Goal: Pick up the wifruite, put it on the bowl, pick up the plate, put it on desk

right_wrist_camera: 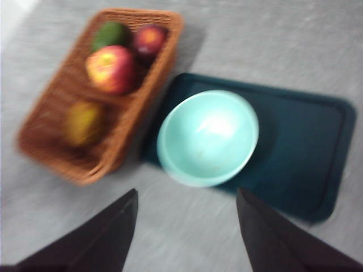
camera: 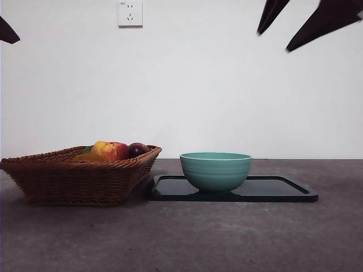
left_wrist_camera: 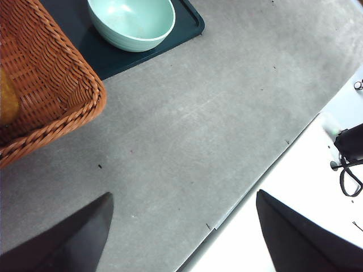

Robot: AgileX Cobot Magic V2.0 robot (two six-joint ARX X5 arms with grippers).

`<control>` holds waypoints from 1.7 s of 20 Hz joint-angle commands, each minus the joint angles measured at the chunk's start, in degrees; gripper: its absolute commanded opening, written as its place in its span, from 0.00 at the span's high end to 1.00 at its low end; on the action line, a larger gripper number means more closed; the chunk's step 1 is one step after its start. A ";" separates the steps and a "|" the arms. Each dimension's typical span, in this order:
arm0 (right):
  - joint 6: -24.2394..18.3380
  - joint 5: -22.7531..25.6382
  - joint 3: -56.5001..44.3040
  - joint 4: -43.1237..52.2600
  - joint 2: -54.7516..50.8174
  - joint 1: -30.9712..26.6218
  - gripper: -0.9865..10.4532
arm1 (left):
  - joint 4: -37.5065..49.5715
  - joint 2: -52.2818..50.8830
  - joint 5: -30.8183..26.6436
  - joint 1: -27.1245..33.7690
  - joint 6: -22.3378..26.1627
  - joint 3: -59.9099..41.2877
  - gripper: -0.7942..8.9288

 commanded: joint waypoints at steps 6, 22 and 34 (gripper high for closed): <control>-5.25 0.17 9.31 0.96 19.41 -3.17 0.67 | 0.57 0.24 0.15 -0.26 0.76 0.79 0.51; -5.38 0.22 9.51 12.04 37.83 -3.41 0.86 | 0.55 0.24 0.15 -0.26 0.76 0.79 0.51; -5.49 0.20 9.51 11.45 28.26 -3.41 0.91 | 0.11 0.24 0.15 -0.26 0.76 0.79 0.51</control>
